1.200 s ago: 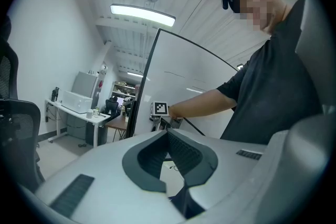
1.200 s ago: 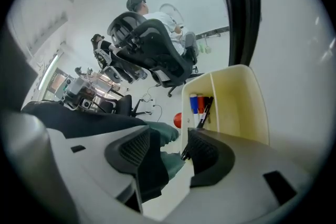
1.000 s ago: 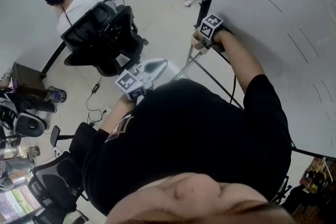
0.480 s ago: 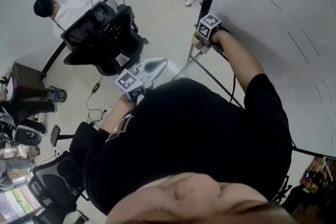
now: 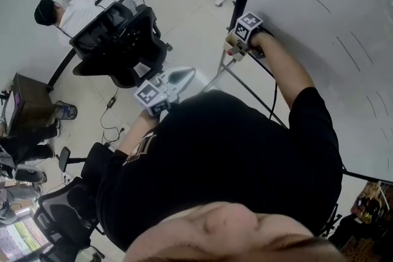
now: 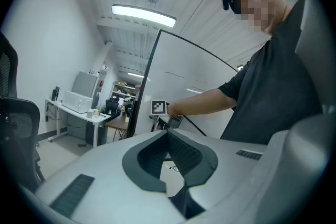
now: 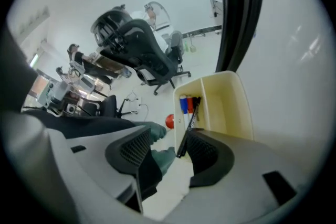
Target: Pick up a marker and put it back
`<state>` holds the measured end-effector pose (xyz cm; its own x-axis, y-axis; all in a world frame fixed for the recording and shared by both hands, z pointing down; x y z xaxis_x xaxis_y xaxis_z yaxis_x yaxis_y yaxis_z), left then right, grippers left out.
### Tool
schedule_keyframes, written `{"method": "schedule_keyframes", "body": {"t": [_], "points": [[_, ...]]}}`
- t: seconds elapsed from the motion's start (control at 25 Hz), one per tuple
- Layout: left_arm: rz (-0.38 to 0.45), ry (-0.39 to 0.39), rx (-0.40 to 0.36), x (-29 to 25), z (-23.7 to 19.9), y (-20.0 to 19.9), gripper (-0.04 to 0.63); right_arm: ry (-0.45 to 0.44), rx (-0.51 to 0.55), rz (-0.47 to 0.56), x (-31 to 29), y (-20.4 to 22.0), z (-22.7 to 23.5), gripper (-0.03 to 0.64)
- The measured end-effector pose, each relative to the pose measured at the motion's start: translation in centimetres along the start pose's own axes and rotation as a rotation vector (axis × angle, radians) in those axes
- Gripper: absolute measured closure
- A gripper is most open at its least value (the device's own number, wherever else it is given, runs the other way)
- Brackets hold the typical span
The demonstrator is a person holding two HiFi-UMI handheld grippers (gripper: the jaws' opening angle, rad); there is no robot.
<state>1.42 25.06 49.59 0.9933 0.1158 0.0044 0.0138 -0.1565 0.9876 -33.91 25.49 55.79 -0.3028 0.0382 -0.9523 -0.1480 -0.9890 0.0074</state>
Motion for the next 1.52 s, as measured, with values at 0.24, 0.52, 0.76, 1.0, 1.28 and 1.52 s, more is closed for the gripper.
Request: {"method": "schedule_keyframes", "body": {"t": [0.24, 0.52, 0.76, 1.0, 1.28, 1.52], "points": [[-0.002, 0.017, -0.001, -0.3, 0.3, 0.0, 0.592, 0.129, 0.007, -0.119, -2.2, 0.2, -1.1, 0.314], [0.000, 0.020, 0.004, -0.2, 0.4, 0.1, 0.592, 0.134, -0.022, -0.164, -3.9, -0.3, -0.9, 0.322], [0.003, 0.013, 0.005, 0.0, 0.1, 0.3, 0.592, 0.094, -0.068, -0.054, -2.3, 0.3, 0.7, 0.532], [0.011, 0.011, 0.006, -0.3, -0.1, 0.2, 0.592, 0.104, -0.027, -0.028, -1.0, 1.2, 1.1, 0.560], [0.008, 0.004, 0.010, -0.9, -0.3, 0.0, 0.592, 0.071, 0.011, 0.205, 2.8, 5.0, 1.6, 0.568], [0.036, 0.003, 0.006, -1.7, 0.0, -0.9, 0.592, -0.044, 0.063, 0.502, 5.6, 8.8, -0.4, 0.569]]}}
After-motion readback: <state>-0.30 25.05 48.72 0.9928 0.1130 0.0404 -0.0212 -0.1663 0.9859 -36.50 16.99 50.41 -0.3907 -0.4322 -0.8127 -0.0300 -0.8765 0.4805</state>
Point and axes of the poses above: the fingertips, and each gripper's own axes: x backward along the fingers, z to its right, y out of its underside, the point moved 10 cm from there along x, backward along the fingers, and after that the axes turned 7 degrees about -z, right-handed, at the moved point
